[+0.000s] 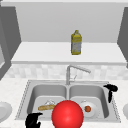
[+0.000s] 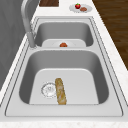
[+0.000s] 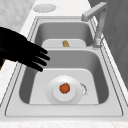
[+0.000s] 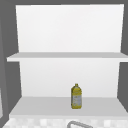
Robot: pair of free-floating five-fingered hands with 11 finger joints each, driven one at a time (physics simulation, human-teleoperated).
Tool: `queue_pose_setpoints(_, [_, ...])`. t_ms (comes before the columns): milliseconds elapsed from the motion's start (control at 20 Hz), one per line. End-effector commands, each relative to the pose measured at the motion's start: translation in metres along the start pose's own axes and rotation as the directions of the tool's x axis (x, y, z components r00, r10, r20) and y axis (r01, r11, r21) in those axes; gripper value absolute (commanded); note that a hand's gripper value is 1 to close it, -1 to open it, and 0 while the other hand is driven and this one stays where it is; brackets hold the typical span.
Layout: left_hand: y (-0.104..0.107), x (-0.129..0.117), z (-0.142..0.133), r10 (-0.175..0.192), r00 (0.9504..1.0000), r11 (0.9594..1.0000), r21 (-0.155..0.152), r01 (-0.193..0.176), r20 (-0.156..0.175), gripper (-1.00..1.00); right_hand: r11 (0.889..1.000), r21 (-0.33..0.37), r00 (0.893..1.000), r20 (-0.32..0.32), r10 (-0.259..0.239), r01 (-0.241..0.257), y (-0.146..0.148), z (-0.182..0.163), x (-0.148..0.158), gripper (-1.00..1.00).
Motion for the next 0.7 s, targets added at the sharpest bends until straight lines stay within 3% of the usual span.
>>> queue_pose_setpoints(0, [0.0,0.0,0.0,0.0,1.0,1.0,0.0,0.0,0.0,0.0,0.999,-0.03,0.999,0.03,0.044,-0.043,-0.008,0.019,-0.017,-1.0])
queue_pose_setpoints(650, [0.0,0.0,0.0,0.0,1.0,1.0,0.0,0.0,0.0,0.0,0.992,-0.015,0.992,0.0,0.125,-0.125,-0.018,0.073,-0.053,-1.0])
